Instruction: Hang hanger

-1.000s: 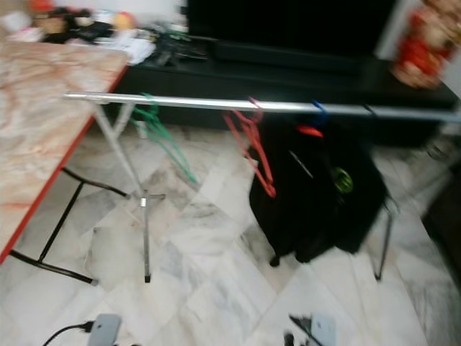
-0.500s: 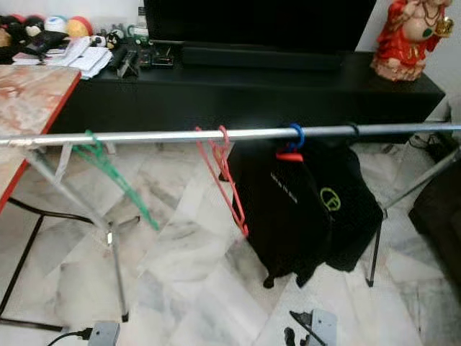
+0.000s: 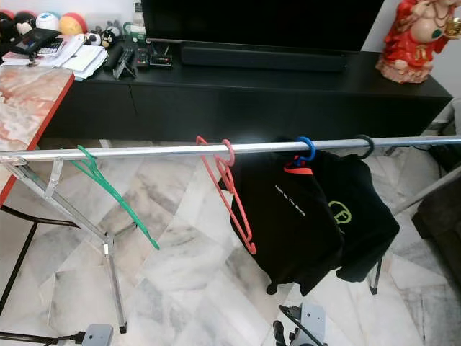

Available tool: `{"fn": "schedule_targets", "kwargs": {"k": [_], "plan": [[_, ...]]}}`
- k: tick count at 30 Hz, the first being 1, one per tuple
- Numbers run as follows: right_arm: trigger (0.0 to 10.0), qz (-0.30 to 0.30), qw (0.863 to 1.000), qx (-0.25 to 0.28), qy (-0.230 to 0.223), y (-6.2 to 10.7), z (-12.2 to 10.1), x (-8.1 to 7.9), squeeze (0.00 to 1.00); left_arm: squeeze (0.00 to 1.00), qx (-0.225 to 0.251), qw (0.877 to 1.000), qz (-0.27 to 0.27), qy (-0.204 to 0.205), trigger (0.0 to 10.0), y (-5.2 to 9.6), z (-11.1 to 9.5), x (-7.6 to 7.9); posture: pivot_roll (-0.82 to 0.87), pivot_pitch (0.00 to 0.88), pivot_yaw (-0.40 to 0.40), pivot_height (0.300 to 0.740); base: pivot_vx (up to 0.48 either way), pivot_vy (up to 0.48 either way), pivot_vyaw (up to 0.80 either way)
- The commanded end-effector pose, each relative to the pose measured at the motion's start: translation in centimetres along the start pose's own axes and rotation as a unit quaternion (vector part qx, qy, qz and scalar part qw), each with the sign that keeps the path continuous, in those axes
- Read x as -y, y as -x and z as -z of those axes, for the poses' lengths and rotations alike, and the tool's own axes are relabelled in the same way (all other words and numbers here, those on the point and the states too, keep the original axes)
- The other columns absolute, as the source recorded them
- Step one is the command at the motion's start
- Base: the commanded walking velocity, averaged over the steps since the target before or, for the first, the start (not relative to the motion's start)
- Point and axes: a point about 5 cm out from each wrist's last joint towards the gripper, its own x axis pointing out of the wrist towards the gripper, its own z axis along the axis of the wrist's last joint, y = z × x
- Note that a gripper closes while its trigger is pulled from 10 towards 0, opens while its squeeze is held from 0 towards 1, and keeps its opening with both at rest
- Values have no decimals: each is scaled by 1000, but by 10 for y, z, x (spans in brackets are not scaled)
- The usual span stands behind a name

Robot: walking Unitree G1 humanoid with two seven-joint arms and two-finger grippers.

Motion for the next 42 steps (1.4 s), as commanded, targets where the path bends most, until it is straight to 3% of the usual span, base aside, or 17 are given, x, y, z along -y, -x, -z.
{"fn": "schedule_targets", "kwargs": {"k": [1, 6, 16, 26, 36, 42], "plan": [[10000, 6, 1000, -12, 1, 2, 7, 6, 0, 0, -15, 1000, 3, 1, 10000, 2, 9, 3, 84, 131, -82, 740, 0, -472, 0], [10000, 5, 1000, -12, 4, 2, 8, 6, 0, 0, -16, 1000, 2, 0, 10000, 2, 10, 3, 83, 122, -83, 740, 0, -455, 0], [10000, -2, 1000, -10, 2, 2, 9, 5, 0, 0, -14, 1000, -1, 6, 10000, 1, 8, 3, 113, 91, -43, 740, 0, 0, 0], [10000, -20, 1000, -10, -4, 1, 10, -6, 0, 0, -7, 1000, -19, 15, 10000, 2, 3, -12, 112, 109, -19, 740, 0, 0, 0], [10000, -24, 1000, -6, 5, 1, 6, -4, 0, 0, 4, 999, -8, 35, 10000, -1, -3, -2, 95, 117, -27, 740, 130, 0, 0], [10000, -39, 999, -4, 15, 1, 4, -5, 0, 0, 4, 999, -10, 40, 10000, -1, -2, -1, 100, 119, -32, 740, 404, 0, 750]]}}
